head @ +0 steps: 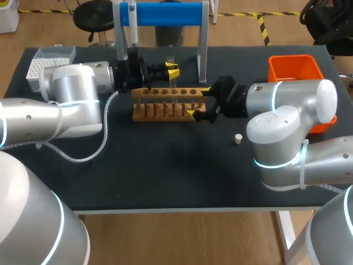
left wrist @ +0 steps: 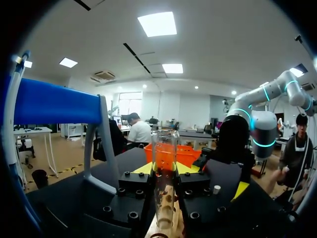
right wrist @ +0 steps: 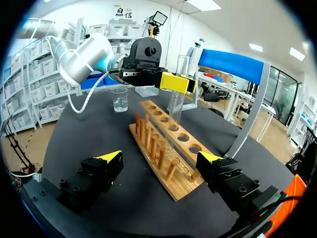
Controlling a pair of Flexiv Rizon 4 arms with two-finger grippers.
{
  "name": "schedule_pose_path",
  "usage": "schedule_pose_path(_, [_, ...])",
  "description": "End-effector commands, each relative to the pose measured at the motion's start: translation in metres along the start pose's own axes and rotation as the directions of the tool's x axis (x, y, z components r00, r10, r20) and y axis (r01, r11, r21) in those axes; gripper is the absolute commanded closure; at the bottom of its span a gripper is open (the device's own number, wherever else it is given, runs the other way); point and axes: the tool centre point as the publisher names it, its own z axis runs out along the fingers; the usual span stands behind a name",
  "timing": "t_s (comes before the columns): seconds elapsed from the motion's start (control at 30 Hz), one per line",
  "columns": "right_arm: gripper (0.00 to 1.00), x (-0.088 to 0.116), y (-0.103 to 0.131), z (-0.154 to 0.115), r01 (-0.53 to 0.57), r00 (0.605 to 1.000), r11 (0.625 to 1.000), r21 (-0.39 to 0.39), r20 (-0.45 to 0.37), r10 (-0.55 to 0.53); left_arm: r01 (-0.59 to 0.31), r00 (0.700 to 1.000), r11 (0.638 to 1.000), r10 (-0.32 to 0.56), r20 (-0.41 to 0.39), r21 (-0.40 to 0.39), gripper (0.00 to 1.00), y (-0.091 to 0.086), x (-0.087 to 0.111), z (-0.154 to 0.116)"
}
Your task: Invert the test tube, pick up the pipette, mount the tip to pipette, aspirate from beaker and dispense into the tube, eject the tip, return the pipette, and cap with the stopper.
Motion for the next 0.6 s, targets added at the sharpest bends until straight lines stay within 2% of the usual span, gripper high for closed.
schedule_pose_path(0.03, [0.00, 0.000, 0.000, -0.001, 0.000, 1.000, 1.000, 0.003, -0.002, 0.000, 0.002, 1.000, 1.000, -0.002, -0.007, -0.003, 1.00, 0.006, -0.003, 0.000])
schedule_pose_path(0.07, [0.00, 0.000, 0.000, -0.001, 0.000, 1.000, 1.000, 0.003, -0.002, 0.000, 0.002, 1.000, 1.000, -0.002, -0.005, -0.005, 1.00, 0.006, -0.003, 0.000])
schedule_pose_path(0.1, [0.00, 0.000, 0.000, -0.001, 0.000, 1.000, 1.000, 0.003, -0.002, 0.000, 0.003, 1.000, 1.000, -0.003, -0.003, -0.005, 0.79, 0.006, -0.003, 0.000])
schedule_pose_path(0.13, [0.00, 0.000, 0.000, -0.001, 0.000, 1.000, 1.000, 0.003, -0.002, 0.000, 0.005, 1.000, 1.000, -0.005, 0.001, -0.006, 0.51, 0.006, -0.003, 0.000])
schedule_pose_path(0.17, [0.00, 0.000, 0.000, -0.001, 0.000, 1.000, 1.000, 0.003, -0.002, 0.000, 0.004, 1.000, 1.000, -0.004, 0.004, -0.006, 0.00, 0.005, -0.003, 0.000])
schedule_pose_path(0.6, [0.00, 0.000, 0.000, -0.001, 0.000, 1.000, 1.000, 0.003, -0.002, 0.000, -0.020, 1.000, 0.999, 0.021, 0.004, -0.045, 0.00, -0.011, 0.001, 0.001])
